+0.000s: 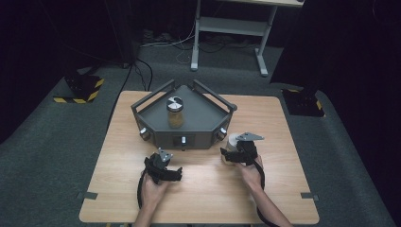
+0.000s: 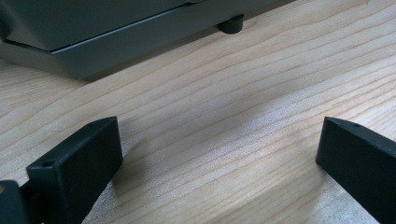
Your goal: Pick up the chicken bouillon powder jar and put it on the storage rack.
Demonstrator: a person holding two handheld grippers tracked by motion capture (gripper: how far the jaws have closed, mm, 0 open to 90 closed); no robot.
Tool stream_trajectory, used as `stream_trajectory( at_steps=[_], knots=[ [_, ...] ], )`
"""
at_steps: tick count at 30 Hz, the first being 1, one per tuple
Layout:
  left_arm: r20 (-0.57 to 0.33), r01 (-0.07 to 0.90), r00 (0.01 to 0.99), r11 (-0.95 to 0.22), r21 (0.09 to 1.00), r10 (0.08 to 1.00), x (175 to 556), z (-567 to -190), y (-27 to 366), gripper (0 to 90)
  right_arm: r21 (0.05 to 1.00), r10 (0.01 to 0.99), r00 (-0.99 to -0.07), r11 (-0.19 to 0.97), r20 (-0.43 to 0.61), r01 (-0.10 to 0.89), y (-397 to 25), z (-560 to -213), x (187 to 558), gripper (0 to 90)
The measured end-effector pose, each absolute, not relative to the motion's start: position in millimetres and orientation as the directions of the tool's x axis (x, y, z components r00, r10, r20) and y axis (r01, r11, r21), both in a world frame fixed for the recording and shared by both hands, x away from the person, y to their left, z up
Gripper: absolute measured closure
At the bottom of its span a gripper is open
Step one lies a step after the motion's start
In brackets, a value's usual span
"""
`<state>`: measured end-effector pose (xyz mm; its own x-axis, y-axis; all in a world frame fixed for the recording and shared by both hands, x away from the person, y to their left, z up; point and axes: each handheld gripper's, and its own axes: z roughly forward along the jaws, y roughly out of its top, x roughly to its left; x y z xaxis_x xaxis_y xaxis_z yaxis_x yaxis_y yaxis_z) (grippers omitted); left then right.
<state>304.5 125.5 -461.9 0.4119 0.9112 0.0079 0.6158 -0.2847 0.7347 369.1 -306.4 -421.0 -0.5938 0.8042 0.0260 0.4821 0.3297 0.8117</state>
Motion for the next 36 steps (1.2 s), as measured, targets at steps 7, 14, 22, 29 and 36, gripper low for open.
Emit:
stream_trajectory(
  at_steps=[7,14,22,29,36],
  knots=[
    [0.008,0.616,0.412,-0.285,0.735,0.911,304.5,-461.9,125.5,0.3,0.809,0.802,-0.596,0.33,0.031,0.487,-306.8,-423.2,370.2,27.7],
    [0.008,0.616,0.412,-0.284,0.735,0.911,304.5,-461.9,125.5,0.4,0.817,0.8,-0.599,0.322,0.036,0.479,-310.9,-424.6,369.7,30.7],
    [0.007,0.616,0.411,-0.284,0.735,0.911,304.5,-461.9,125.5,0.3,0.821,0.801,-0.597,0.32,0.031,0.472,-310.8,-425.3,367.4,31.4],
    [0.007,0.616,0.411,-0.284,0.735,0.912,304.5,-461.9,125.5,0.3,0.821,0.799,-0.6,0.324,0.028,0.47,-310.8,-424.6,367.2,31.7],
    [0.008,0.616,0.411,-0.284,0.735,0.911,304.6,-461.9,125.5,0.4,0.813,0.791,-0.611,0.341,0.022,0.471,-311.0,-421.6,368.1,31.8]
  ],
)
